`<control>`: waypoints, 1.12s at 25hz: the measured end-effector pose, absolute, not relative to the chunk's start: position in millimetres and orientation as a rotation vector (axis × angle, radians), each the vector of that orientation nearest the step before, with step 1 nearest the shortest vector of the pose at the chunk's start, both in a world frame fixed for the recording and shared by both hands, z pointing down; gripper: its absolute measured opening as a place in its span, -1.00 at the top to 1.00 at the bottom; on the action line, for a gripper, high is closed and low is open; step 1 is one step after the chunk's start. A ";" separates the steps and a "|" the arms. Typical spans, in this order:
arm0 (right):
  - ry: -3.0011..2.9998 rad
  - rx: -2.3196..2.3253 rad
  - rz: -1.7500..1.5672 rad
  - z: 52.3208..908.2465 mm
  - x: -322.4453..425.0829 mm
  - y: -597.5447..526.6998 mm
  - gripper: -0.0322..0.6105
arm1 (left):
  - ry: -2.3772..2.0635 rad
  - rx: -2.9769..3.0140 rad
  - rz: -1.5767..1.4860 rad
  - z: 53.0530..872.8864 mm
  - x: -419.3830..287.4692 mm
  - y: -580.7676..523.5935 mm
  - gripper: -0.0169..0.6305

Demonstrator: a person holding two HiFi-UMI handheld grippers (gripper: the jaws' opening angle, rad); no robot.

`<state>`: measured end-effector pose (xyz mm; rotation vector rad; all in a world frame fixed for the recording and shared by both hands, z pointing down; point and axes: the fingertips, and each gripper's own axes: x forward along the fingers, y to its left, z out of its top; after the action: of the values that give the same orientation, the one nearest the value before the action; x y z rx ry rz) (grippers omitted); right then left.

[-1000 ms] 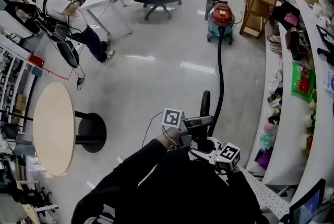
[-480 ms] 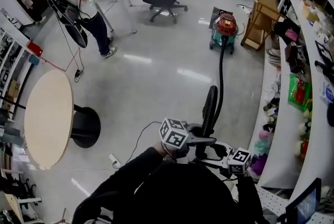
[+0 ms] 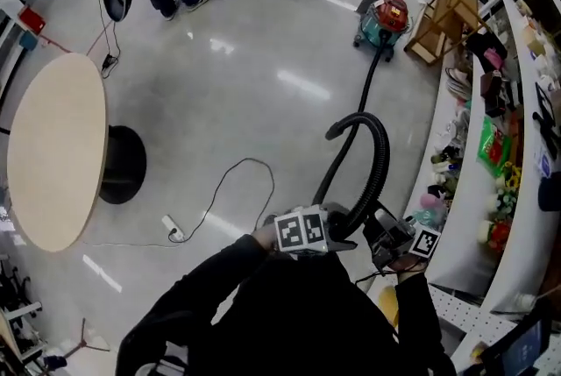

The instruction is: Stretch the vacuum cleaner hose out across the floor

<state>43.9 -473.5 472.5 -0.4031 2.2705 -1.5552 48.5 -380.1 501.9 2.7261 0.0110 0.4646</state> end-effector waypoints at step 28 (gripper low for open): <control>2.726 -0.533 -0.972 474.6 134.2 -202.2 0.35 | -0.477 2.272 0.334 509.0 85.1 -214.7 0.25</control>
<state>134.2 -202.2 474.6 -0.5333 2.7258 -0.9718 85.1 -214.7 509.0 2.2718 -0.4767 0.3345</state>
